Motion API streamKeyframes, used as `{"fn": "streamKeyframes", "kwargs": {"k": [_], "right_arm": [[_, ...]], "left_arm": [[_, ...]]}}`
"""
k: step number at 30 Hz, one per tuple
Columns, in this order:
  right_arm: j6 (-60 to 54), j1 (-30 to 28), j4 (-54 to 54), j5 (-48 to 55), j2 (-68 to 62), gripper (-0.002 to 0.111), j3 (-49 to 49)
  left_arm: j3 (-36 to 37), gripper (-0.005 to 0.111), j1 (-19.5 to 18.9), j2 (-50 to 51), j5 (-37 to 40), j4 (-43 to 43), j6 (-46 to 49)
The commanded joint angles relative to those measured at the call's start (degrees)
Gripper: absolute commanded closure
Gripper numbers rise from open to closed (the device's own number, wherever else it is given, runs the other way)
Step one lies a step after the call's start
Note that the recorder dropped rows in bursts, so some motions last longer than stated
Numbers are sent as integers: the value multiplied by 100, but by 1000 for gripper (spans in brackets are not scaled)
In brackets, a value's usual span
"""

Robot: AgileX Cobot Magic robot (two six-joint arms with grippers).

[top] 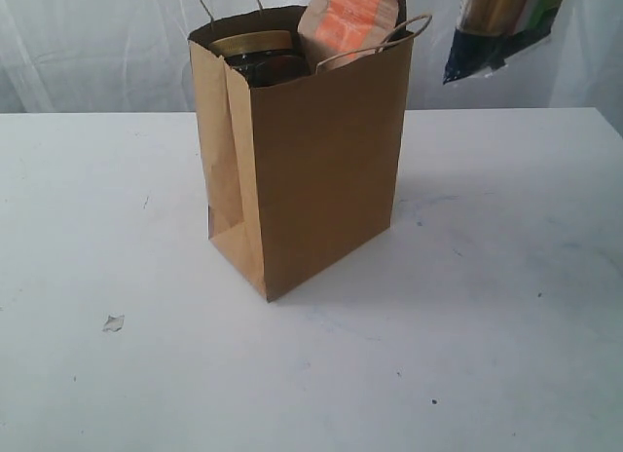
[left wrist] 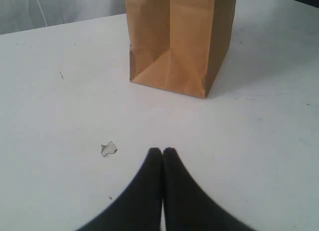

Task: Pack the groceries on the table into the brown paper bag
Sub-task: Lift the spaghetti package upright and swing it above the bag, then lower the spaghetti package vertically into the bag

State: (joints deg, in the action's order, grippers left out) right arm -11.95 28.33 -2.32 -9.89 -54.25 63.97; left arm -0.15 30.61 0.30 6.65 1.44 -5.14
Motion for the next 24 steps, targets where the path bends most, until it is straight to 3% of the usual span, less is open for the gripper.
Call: {"fn": "streamKeyframes", "kwargs": {"k": [1,15,19,24], "right_arm": [[-130,-33,77,-896,-163,108,378],[-50,-33,127,-1820,-880,108,491],[1062,-33,1400,-2087,-1205,108,732],[1072,-33,1499,-2256,-1512,108,1086]], "left_arm": [[15,107,-26,-30,5,29,0],[15,107,-26,-30,5,29,0],[15,107,-26,-30,5,29,0],[15,107,-26,-30,5,29,0]]}}
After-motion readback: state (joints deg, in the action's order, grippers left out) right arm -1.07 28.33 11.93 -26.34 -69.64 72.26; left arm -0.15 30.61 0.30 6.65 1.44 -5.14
